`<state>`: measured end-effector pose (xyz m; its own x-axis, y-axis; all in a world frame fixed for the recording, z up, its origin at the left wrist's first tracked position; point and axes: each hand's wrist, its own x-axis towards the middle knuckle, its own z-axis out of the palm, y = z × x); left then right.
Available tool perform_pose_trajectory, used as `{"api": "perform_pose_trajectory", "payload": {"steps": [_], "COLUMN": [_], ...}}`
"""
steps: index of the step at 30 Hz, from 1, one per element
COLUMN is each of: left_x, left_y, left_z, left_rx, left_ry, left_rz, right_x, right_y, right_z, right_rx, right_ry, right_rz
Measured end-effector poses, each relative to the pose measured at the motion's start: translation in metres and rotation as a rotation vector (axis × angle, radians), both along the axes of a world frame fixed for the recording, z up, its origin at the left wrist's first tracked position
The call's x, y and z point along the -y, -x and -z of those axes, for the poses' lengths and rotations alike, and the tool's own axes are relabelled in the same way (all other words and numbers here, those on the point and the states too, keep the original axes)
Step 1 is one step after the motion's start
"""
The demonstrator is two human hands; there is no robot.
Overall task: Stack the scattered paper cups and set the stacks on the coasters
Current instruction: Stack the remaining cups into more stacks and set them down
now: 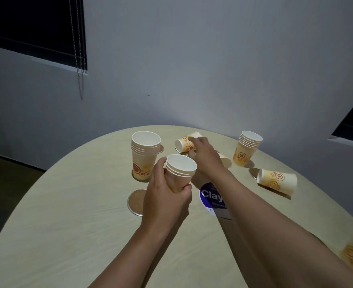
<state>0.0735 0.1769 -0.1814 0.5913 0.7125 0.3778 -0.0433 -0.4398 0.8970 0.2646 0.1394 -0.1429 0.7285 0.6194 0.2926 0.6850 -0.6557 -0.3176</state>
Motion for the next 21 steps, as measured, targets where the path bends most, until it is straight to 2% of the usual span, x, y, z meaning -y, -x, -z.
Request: {"api": "perform_pose_trajectory", "payload": {"steps": [5, 9, 11, 17, 21], "left_x": [-0.002, -0.001, -0.001, 0.002, 0.002], "left_y": [-0.002, -0.002, -0.003, -0.002, 0.000], "left_z": [0.005, 0.006, 0.006, 0.004, 0.000], "left_rx": [0.024, 0.026, 0.028, 0.016, 0.016], "left_ry": [0.021, 0.011, 0.004, -0.013, -0.030], "left_rz": [-0.026, -0.016, -0.016, -0.027, -0.050], "right_x": [-0.036, -0.046, -0.049, -0.049, -0.050], "right_y": [-0.024, -0.032, -0.028, -0.016, -0.007], "right_z": [0.001, 0.004, 0.005, 0.005, -0.010], "right_rx": [0.138, 0.159, 0.130, -0.018, -0.241], "right_ry": [0.292, 0.353, 0.275, -0.135, -0.191], "right_rz": [-0.023, 0.014, 0.046, 0.130, 0.224]}}
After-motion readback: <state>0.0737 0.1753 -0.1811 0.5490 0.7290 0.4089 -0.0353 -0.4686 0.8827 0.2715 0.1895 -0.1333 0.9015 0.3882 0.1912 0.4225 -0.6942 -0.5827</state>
